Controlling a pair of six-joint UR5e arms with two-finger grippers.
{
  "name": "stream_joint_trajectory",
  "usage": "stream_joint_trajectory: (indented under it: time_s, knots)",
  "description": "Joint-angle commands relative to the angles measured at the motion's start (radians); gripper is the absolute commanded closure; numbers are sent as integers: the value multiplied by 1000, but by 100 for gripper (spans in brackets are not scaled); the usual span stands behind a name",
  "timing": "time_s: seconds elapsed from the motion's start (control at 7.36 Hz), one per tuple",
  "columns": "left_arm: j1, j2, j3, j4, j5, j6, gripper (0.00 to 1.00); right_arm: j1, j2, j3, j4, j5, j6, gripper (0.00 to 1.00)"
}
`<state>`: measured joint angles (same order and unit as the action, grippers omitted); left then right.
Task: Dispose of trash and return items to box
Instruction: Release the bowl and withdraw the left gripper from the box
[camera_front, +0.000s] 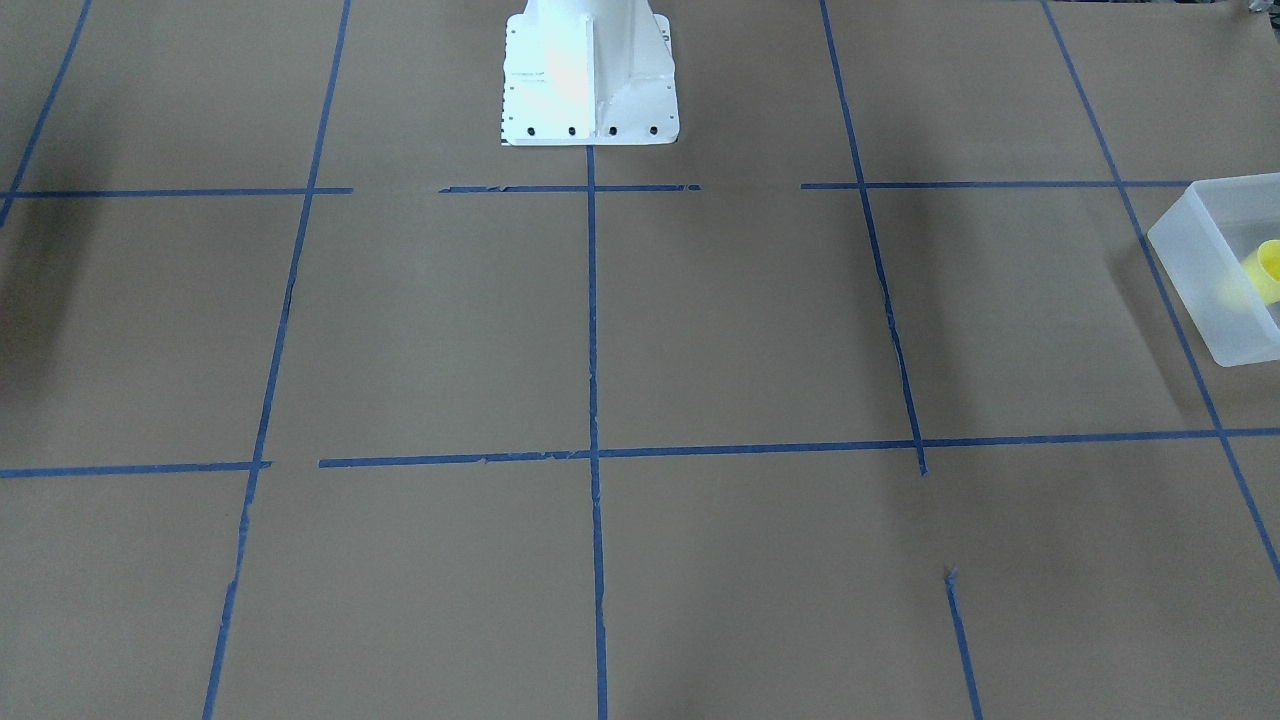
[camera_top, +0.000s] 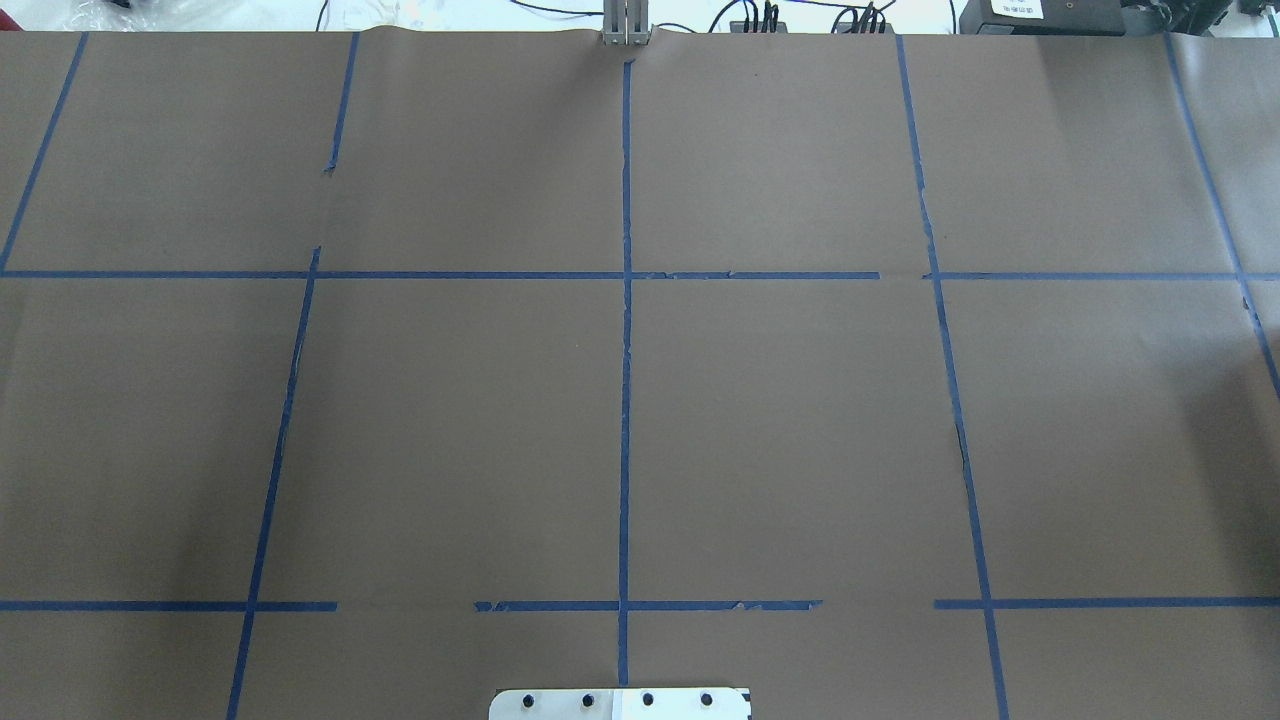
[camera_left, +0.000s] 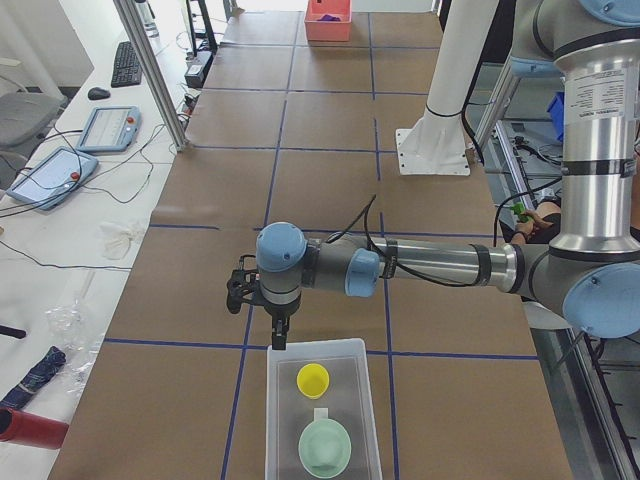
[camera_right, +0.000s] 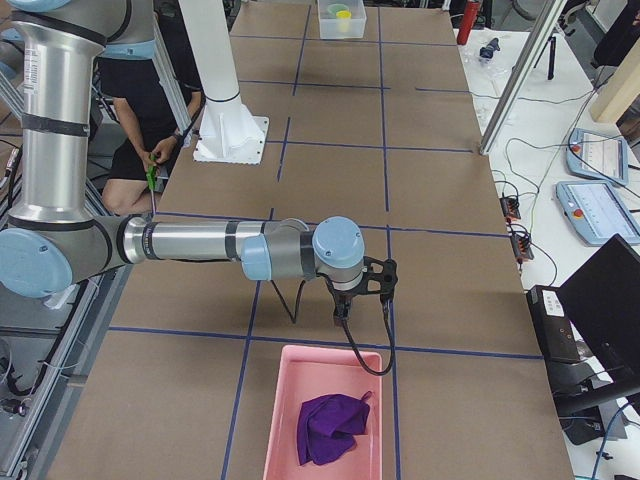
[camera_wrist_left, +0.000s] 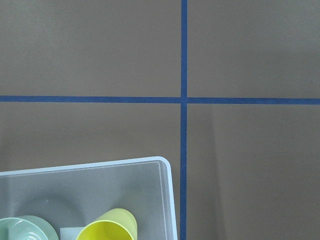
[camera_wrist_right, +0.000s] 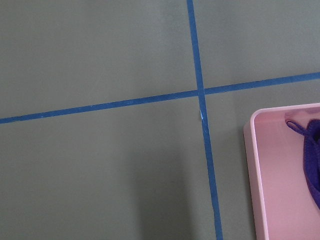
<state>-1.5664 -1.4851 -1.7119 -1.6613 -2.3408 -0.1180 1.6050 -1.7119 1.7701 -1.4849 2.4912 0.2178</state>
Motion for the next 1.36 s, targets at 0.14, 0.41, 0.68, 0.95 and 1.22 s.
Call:
stream_joint_trajectory:
  time_s: [0.14, 0.41, 0.68, 0.95, 1.22]
  knots:
    - [0, 5, 0, 0, 0, 8, 0, 1, 0, 0, 0, 0, 0, 0]
    - [0, 5, 0, 0, 0, 8, 0, 0, 0, -1, 0, 0, 0, 0]
    - [0, 5, 0, 0, 0, 8, 0, 0, 0, -4, 0, -2, -9, 0]
    - [0, 5, 0, 0, 0, 8, 0, -2, -2, -3, 0, -52, -55, 0]
    - [-1, 5, -2, 0, 0, 8, 0, -20, -3, -3, -3, -109, -60, 0]
